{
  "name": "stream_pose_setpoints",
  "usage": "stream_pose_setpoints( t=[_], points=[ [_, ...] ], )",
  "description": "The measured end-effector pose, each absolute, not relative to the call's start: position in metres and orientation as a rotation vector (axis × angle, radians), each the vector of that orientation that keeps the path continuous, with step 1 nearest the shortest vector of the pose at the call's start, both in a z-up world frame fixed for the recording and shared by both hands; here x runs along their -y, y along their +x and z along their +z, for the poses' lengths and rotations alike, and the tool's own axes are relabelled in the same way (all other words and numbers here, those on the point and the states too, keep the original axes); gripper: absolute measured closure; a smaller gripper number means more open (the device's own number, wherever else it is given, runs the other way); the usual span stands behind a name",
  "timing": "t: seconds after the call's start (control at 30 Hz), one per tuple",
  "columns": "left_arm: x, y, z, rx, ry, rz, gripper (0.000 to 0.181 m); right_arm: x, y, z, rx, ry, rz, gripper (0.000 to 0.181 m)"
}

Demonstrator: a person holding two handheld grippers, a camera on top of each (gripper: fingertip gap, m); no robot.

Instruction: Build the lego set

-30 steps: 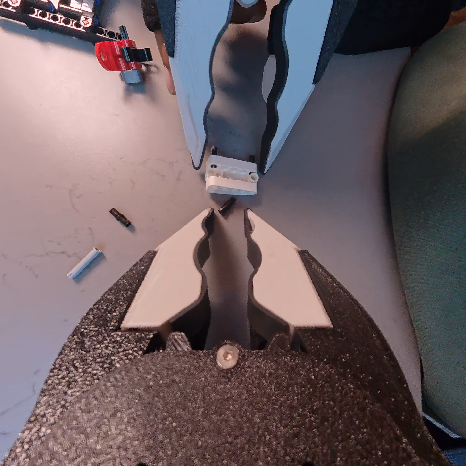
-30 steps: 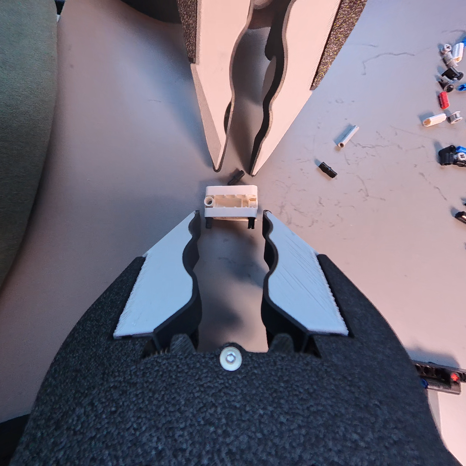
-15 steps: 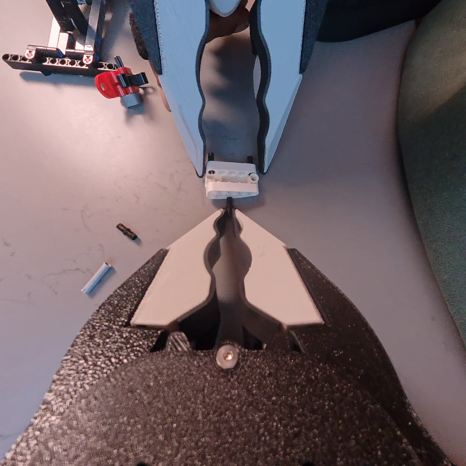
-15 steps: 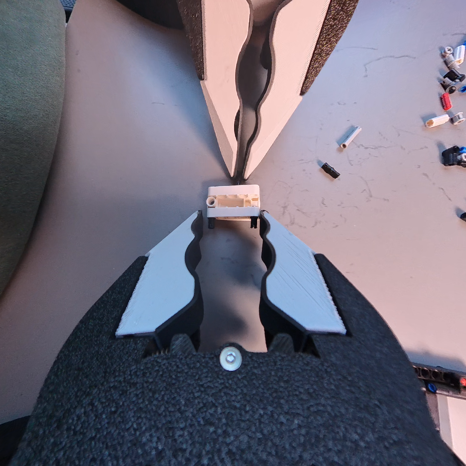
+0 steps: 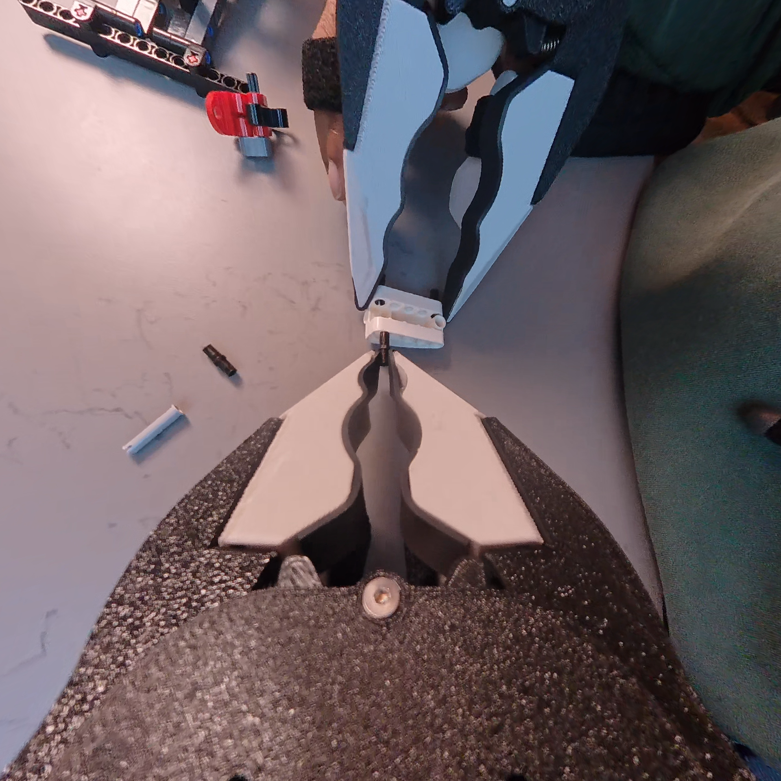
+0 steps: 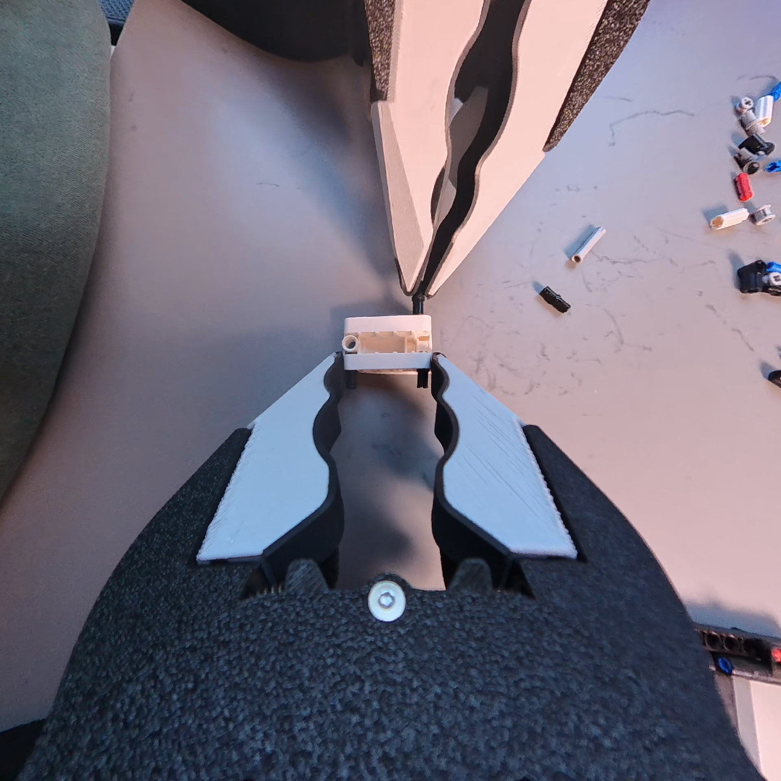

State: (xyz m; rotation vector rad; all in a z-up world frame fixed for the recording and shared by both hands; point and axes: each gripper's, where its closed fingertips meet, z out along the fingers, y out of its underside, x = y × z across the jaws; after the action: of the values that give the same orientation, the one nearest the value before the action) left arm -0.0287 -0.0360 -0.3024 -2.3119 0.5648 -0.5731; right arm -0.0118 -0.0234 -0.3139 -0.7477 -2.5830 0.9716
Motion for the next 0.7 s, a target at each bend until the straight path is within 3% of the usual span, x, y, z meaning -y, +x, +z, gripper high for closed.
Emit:
stream_pose_setpoints(
  t=[0.7],
  points=[
    [0.032, -0.026, -0.297, -0.476, -2.393, -0.610, 0.178, 0.025, -0.011, -0.314, 2.586, -0.742, 0.961, 0.141]
  ],
)
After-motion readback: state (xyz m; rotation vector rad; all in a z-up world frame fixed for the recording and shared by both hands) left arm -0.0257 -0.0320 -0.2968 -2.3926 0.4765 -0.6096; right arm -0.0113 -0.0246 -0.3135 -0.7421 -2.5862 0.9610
